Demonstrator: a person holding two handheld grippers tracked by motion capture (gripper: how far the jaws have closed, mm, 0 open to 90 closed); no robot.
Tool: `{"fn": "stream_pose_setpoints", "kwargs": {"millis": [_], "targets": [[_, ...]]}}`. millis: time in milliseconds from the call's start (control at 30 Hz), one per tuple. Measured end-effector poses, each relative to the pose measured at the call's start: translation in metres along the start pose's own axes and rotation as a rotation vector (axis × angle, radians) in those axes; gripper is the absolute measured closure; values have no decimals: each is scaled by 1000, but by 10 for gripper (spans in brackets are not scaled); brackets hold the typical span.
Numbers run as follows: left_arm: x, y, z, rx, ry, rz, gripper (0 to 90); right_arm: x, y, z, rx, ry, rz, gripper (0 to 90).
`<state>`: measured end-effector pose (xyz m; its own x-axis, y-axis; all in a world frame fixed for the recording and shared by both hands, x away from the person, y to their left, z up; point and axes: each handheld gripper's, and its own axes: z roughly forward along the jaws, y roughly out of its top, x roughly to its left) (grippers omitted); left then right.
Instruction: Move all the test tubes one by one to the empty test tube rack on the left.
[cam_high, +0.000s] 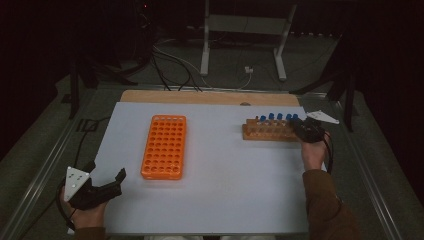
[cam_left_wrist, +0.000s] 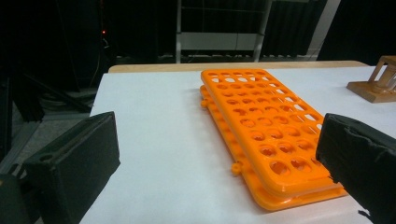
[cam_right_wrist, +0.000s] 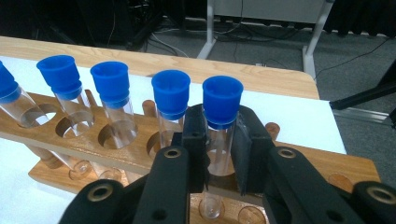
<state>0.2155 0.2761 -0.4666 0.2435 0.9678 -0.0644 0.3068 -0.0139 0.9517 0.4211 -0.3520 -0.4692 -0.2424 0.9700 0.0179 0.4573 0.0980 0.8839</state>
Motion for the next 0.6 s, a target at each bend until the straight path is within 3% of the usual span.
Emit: {"fn": "stream_pose_setpoints", "kwargs": {"millis": [600], "targets": [[0,0,1,12,-4,1,6,0,14,-17,-65,-22,1,768]]}}
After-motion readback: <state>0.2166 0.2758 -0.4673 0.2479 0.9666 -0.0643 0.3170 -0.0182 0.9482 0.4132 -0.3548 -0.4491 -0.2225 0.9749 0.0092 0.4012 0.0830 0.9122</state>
